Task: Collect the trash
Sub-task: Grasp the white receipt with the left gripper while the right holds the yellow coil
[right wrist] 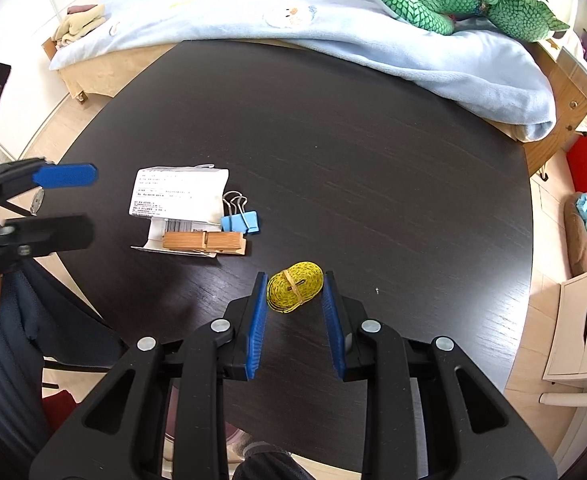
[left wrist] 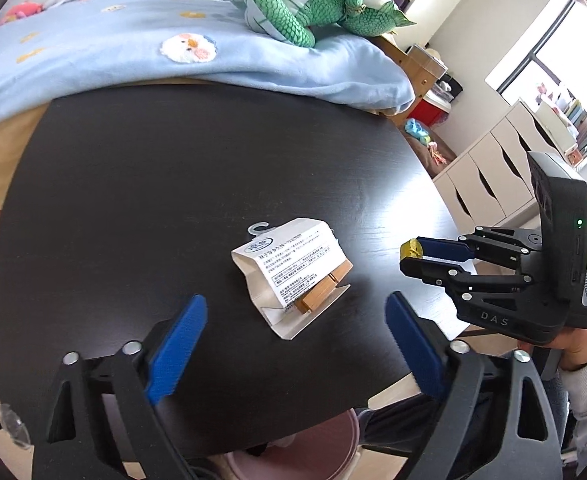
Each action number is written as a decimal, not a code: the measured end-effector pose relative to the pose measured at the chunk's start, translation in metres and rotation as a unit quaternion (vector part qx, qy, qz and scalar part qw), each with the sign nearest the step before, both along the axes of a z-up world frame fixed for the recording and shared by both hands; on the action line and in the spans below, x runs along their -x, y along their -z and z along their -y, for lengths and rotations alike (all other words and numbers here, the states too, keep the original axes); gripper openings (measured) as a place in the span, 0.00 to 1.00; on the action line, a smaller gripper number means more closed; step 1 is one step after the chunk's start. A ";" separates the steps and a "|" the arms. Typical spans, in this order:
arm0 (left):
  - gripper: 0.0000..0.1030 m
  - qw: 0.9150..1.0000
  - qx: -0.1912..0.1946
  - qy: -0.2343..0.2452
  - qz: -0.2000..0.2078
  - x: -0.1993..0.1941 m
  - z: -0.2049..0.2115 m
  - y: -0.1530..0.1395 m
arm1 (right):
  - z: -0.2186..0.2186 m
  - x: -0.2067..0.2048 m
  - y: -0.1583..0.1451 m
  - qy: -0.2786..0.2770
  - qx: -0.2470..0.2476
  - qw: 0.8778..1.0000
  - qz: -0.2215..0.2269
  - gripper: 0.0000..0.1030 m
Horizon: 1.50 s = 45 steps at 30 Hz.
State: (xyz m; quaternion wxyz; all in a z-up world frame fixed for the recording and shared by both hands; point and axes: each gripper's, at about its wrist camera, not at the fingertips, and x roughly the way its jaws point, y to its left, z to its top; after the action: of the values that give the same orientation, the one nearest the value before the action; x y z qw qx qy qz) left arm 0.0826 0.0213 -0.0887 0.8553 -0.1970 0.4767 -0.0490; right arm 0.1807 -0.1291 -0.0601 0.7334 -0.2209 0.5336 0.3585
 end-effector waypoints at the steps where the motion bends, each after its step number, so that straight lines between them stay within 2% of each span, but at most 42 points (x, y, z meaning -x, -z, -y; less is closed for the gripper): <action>1: 0.79 1.000 0.004 0.000 0.001 -0.001 0.000 0.002 | 0.001 0.000 0.001 0.001 0.001 1.000 0.000 0.26; 3: 0.72 1.000 0.014 0.000 0.000 -0.003 0.000 0.005 | 0.001 -0.001 0.001 0.002 0.003 1.000 -0.001 0.26; 7: 0.64 0.999 0.037 0.002 -0.002 -0.003 -0.001 0.011 | 0.000 -0.002 0.002 0.000 0.004 1.000 0.000 0.26; 11: 0.53 0.999 0.043 0.006 -0.005 -0.007 0.000 0.014 | -0.001 -0.003 0.004 0.000 0.007 1.000 -0.002 0.26; 19: 0.50 0.998 0.068 0.003 -0.015 -0.013 -0.002 0.022 | -0.001 -0.003 0.004 -0.002 0.008 1.000 -0.002 0.26; 25: 0.31 0.997 0.074 0.001 -0.023 -0.016 -0.004 0.027 | -0.002 -0.003 0.005 -0.003 0.009 1.000 -0.002 0.26; 27: 0.21 0.997 0.076 -0.001 -0.022 -0.016 -0.006 0.027 | -0.002 -0.003 0.005 -0.003 0.009 1.000 -0.002 0.26; 28: 0.17 0.997 0.073 0.001 -0.022 -0.016 -0.005 0.027 | -0.002 -0.003 0.005 -0.003 0.009 1.000 -0.002 0.26; 33: 0.13 0.997 0.070 0.011 -0.015 -0.016 -0.004 0.022 | -0.002 -0.004 0.005 -0.002 0.007 1.000 -0.002 0.26; 39: 0.06 0.999 0.048 0.018 -0.004 -0.017 0.000 0.008 | -0.003 -0.001 0.005 -0.003 0.003 1.000 -0.001 0.26; 45: 0.05 0.999 0.019 0.026 0.005 -0.018 0.003 -0.011 | -0.005 0.003 0.001 -0.003 -0.006 1.000 -0.002 0.26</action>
State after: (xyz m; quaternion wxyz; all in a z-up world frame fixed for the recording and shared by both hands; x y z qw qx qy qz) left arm 0.1011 0.0178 -0.0779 0.8524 -0.2009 0.4760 -0.0811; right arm 0.1774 -0.1243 -0.0607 0.7328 -0.2174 0.5321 0.3640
